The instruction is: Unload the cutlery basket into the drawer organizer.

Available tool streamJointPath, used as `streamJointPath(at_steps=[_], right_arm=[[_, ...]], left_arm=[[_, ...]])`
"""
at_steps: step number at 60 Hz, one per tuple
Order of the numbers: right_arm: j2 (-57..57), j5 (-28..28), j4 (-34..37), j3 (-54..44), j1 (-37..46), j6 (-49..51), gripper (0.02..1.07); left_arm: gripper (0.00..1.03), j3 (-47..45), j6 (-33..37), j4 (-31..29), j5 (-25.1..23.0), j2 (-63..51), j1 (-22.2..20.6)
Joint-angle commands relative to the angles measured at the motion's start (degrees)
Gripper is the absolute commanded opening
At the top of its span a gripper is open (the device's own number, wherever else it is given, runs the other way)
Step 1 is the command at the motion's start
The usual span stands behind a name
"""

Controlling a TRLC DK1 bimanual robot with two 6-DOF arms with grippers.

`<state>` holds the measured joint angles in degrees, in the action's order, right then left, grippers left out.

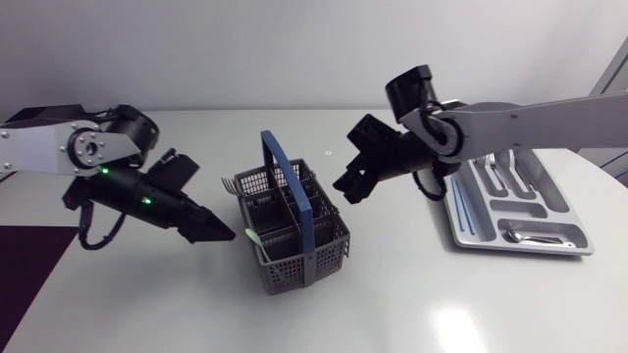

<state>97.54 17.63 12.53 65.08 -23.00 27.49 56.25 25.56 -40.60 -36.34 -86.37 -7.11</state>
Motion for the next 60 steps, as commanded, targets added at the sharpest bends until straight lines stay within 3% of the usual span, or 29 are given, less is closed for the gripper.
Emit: streamJointPath(at_steps=[1, 6, 17, 21, 26, 35, 48, 53, 60], right_arm=[[-7.0, 1.2, 1.7, -3.7, 1.6, 1.3, 0.74], [-12.8, 3.1, 5.3, -6.8, 2.7, 2.9, 0.74], [-23.4, 5.8, 13.0, -13.0, 2.5, 5.9, 0.74], [-27.2, 6.5, 15.7, -15.7, 1.5, 6.7, 0.73], [-29.7, 7.5, 17.3, -18.3, 0.1, 7.0, 0.73], [-31.4, 7.5, 16.6, -24.2, -6.2, 6.5, 0.73], [-23.4, 7.5, 10.1, -25.9, -14.1, 4.6, 0.73], [-19.8, 7.2, 7.2, -24.5, -15.0, 3.9, 0.73], [-15.4, 5.8, 4.0, -22.5, -13.6, 4.0, 0.73]], left_arm=[[0.66, 0.8, 0.7, -0.4, 0.0, 1.2, 4.9], [0.67, 1.9, -0.2, 1.3, -0.6, 1.0, 7.6], [0.67, 2.6, -12.7, 21.5, -0.8, -4.2, 9.0], [0.66, 3.6, -17.1, 29.8, 1.2, -8.1, 8.6], [0.62, 6.1, -19.1, 34.1, 3.5, -13.1, 7.8], [0.54, 12.7, -20.7, 34.6, 3.6, -21.5, 7.6], [0.51, 15.9, -21.1, 34.5, 4.5, -25.4, 6.0], [0.51, 15.2, -19.6, 32.7, 0.2, -25.3, 5.5], [0.51, 13.2, -16.6, 30.6, -2.3, -23.5, 5.6]])
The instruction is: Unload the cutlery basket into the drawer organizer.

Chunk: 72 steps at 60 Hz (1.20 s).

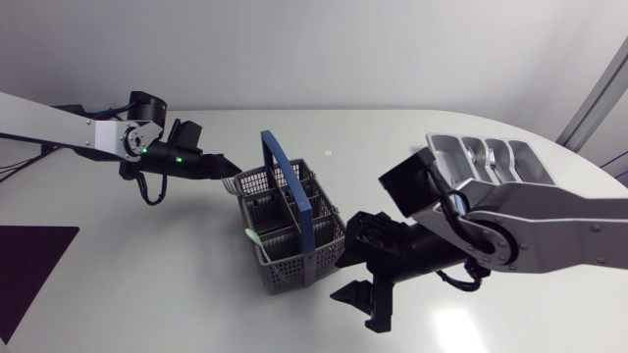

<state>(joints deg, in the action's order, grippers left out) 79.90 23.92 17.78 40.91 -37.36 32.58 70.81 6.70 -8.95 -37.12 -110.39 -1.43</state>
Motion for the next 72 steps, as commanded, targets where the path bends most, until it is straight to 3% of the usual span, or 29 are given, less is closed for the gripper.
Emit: streamJointPath(at_steps=[1, 18, 47, 54, 62, 67, 72], right_arm=[[2.5, -0.7, -1.4, 2.0, 1.1, -1.0, 0.73], [4.7, -2.4, -5.4, 4.1, 7.9, -0.8, 0.73], [20.6, -3.9, -7.3, 20.7, 14.8, -1.0, 0.73], [20.0, -4.2, -8.6, 19.0, 15.7, -1.0, 0.73], [13.7, -4.4, -9.6, 12.9, 18.2, -0.3, 0.74], [9.5, -4.5, -9.5, 9.8, 20.0, 0.2, 0.79], [5.4, -4.5, -8.9, 7.0, 21.6, 0.6, 0.79]], left_arm=[[0.51, -1.6, 2.6, -1.3, -1.8, 0.8, -0.1], [0.51, -7.5, 11.1, -8.3, -7.5, 6.4, 0.2], [0.51, -19.8, 14.0, -10.2, -7.8, 19.2, -1.7], [0.54, -19.5, 13.3, -10.6, -4.1, 22.1, 1.3], [0.57, -18.8, 12.3, -11.4, -3.0, 28.6, 5.5], [0.57, -19.6, 12.0, -12.3, -1.5, 34.4, 5.5], [0.57, -21.1, 10.6, -12.3, 1.0, 40.5, 2.8]])
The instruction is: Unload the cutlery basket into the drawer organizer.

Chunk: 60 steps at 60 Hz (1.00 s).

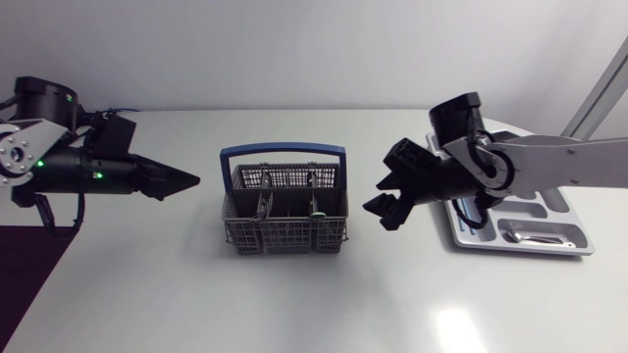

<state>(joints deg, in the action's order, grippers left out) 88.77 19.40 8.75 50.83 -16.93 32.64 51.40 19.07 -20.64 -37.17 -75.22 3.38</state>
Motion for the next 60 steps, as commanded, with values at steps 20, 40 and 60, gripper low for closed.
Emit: streamJointPath(at_steps=[20, 40, 60], right_arm=[[-15.0, -1.4, 7.0, -7.4, 1.2, -0.7, 0.79], [-17.8, -1.4, 8.7, -8.9, -0.2, -2.1, 0.79], [-17.9, -1.4, 8.8, -9.3, -0.5, -2.4, 0.79]], left_arm=[[0.56, 1.3, -12.4, -6.6, 26.8, 14.2, -31.7], [0.53, 9.2, -18.9, -11.5, 42.7, 3.6, -45.1], [0.49, 12.5, -20.9, -11.2, 53.5, -5.6, -47.3]])
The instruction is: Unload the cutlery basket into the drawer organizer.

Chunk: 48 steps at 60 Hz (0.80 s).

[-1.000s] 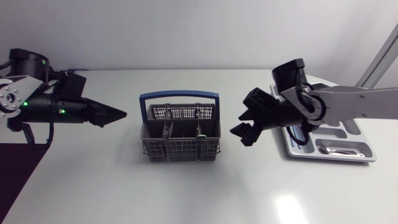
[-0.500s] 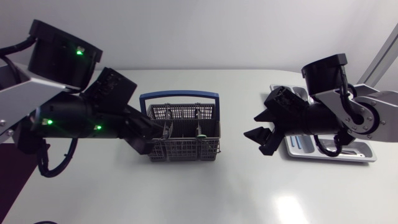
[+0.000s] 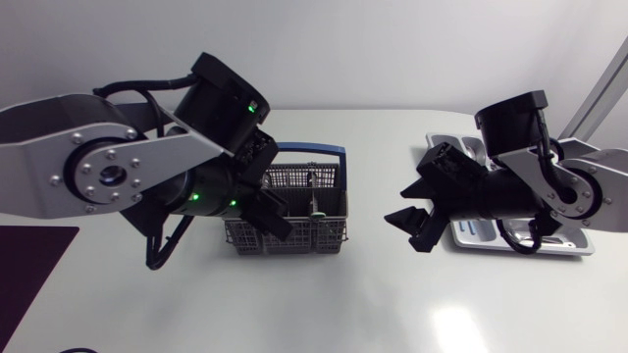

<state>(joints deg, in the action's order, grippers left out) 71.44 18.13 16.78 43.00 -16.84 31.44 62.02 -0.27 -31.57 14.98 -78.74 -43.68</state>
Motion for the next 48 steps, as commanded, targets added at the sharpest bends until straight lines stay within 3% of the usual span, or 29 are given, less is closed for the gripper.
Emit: streamJointPath(at_steps=[1, 4, 12, 26, 33, 48], right_arm=[[-0.6, 0.0, 0.7, -1.4, -0.6, -1.2, 0.79], [-0.5, 0.0, 0.6, -1.6, -0.7, -1.2, 0.79], [-0.4, 0.0, 0.5, -1.9, -0.9, -1.3, 0.79], [-0.4, -0.1, 0.4, -2.0, -1.9, -1.7, 0.79], [-0.6, -0.2, 0.5, -2.1, -2.1, -1.8, 0.79], [-1.5, -0.5, 1.3, -2.0, -2.6, -1.7, 0.79]], left_arm=[[0.48, 2.0, -1.7, -0.2, 1.7, -2.3, -0.3], [0.47, 2.0, -1.8, -0.1, 2.3, -3.0, -0.1], [0.26, 2.1, -1.8, 0.0, 4.2, -3.5, 0.4], [0.17, 1.8, -1.9, 0.0, 4.3, -3.9, 0.7], [0.07, 1.6, -1.7, 0.1, 4.3, -3.8, 0.7], [0.03, 0.2, -1.0, 0.5, 3.1, 1.9, 3.0]])
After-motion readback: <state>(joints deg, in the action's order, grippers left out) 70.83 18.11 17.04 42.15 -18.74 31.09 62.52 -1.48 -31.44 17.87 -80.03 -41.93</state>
